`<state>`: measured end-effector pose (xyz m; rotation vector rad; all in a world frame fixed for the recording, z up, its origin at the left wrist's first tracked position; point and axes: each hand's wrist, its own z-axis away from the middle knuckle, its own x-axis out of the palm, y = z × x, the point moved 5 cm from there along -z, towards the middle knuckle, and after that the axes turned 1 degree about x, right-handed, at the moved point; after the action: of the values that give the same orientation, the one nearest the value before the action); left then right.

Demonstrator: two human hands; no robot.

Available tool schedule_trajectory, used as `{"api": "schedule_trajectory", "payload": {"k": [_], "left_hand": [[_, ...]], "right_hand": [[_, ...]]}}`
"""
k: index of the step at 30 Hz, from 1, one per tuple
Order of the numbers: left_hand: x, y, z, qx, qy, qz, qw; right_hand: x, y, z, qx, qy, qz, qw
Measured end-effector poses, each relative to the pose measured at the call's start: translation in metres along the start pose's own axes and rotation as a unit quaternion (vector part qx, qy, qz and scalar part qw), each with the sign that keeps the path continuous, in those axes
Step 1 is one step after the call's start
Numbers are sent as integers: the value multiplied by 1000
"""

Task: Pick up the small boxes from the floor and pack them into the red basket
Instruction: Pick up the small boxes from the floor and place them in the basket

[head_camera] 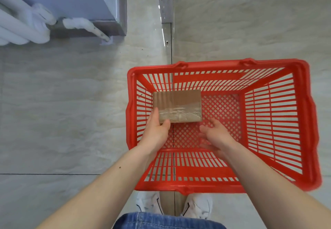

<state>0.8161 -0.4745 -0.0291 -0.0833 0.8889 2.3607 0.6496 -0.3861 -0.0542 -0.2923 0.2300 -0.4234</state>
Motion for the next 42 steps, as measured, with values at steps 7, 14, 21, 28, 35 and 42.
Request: {"api": "schedule_trajectory", "payload": {"k": [7, 14, 21, 28, 35, 42], "left_hand": [[-13, 77, 105, 1, -12, -36, 999], [-13, 182, 204, 45, -50, -96, 993], [14, 259, 294, 94, -110, -138, 980], [78, 290, 367, 146, -182, -193, 953], [178, 279, 414, 160, -233, -258, 924], [291, 273, 452, 150, -266, -298, 904]], "right_hand": [[-39, -28, 122, -38, 59, -32, 997], [-84, -62, 236, -67, 98, -89, 989], [-134, -72, 336, -90, 122, -186, 971], [-206, -43, 396, -99, 167, -314, 929], [-290, 20, 416, -81, 212, -377, 898], [-395, 80, 424, -59, 235, -417, 876]]}}
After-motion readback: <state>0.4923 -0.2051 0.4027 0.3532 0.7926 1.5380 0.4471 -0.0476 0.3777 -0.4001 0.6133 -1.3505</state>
